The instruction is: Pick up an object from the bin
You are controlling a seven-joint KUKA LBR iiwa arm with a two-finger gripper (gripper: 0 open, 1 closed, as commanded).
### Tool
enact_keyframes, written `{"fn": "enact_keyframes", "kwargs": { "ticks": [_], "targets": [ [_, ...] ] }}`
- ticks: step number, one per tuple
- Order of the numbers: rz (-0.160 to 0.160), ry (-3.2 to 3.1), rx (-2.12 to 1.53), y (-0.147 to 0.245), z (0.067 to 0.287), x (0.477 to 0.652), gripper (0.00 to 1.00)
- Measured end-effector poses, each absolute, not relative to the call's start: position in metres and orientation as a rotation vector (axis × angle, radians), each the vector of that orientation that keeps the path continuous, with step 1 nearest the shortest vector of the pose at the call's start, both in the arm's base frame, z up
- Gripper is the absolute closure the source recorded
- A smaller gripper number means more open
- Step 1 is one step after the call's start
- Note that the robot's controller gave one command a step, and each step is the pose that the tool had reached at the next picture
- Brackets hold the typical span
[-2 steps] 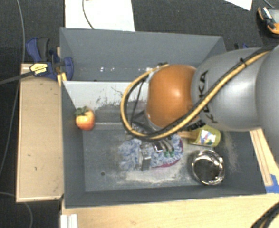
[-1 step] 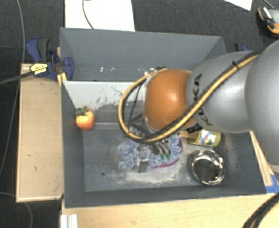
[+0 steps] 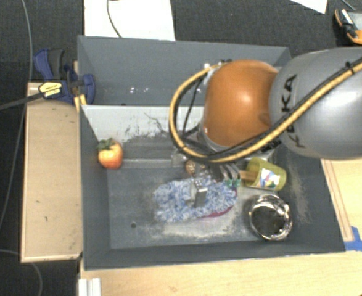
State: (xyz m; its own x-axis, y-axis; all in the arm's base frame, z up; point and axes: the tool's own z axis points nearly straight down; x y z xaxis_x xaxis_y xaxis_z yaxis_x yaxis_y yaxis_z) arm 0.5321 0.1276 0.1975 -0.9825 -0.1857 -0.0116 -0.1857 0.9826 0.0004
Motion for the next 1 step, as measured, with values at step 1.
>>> {"fn": "enact_keyframes", "kwargs": {
  "ticks": [1],
  "targets": [
    [0.006,3.114,-0.279,0.132,0.1717,0.53,0.0]
  ]
}}
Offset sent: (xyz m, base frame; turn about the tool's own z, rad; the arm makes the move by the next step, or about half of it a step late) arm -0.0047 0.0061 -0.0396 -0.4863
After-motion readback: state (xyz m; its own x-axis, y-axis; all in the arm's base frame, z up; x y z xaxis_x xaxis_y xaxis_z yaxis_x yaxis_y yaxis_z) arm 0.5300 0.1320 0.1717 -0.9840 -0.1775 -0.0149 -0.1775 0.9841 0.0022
